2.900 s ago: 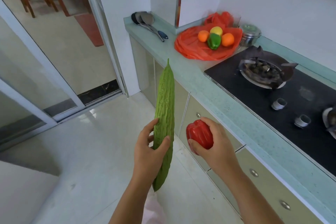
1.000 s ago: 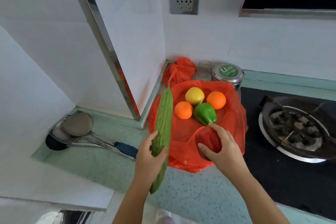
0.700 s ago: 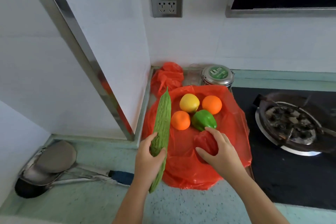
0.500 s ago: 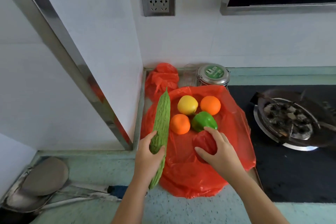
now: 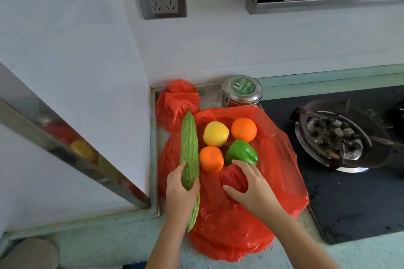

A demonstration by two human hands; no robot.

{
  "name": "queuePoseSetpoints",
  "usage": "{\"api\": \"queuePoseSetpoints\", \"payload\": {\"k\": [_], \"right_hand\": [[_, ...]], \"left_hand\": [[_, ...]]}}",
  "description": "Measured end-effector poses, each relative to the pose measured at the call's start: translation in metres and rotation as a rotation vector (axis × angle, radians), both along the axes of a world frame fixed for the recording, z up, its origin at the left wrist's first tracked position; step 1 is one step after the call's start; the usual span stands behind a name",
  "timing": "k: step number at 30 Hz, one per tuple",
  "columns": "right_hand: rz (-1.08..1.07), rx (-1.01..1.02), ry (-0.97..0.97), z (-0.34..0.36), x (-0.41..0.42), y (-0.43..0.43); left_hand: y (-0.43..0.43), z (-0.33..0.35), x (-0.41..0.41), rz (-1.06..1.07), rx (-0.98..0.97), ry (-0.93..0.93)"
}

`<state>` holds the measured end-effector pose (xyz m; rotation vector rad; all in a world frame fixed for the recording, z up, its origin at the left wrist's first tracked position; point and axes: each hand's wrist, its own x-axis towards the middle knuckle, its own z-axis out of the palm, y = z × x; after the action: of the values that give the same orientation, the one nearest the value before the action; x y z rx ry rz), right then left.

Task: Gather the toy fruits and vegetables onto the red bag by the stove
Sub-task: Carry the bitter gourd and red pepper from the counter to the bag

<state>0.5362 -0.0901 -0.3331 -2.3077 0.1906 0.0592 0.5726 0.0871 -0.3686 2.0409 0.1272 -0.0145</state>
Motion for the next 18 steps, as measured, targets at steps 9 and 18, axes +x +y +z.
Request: {"api": "queuePoseSetpoints", "payload": {"k": [9, 18], "right_hand": [[-0.037, -0.05, 0.023, -0.022, 0.012, 0.009], [-0.08, -0.189, 0.023, -0.028, 0.02, 0.015]], "left_hand": [[-0.015, -0.018, 0.003, -0.02, 0.084, -0.013], [-0.012, -0.026, 0.004, -0.05, 0.161, -0.074]]}}
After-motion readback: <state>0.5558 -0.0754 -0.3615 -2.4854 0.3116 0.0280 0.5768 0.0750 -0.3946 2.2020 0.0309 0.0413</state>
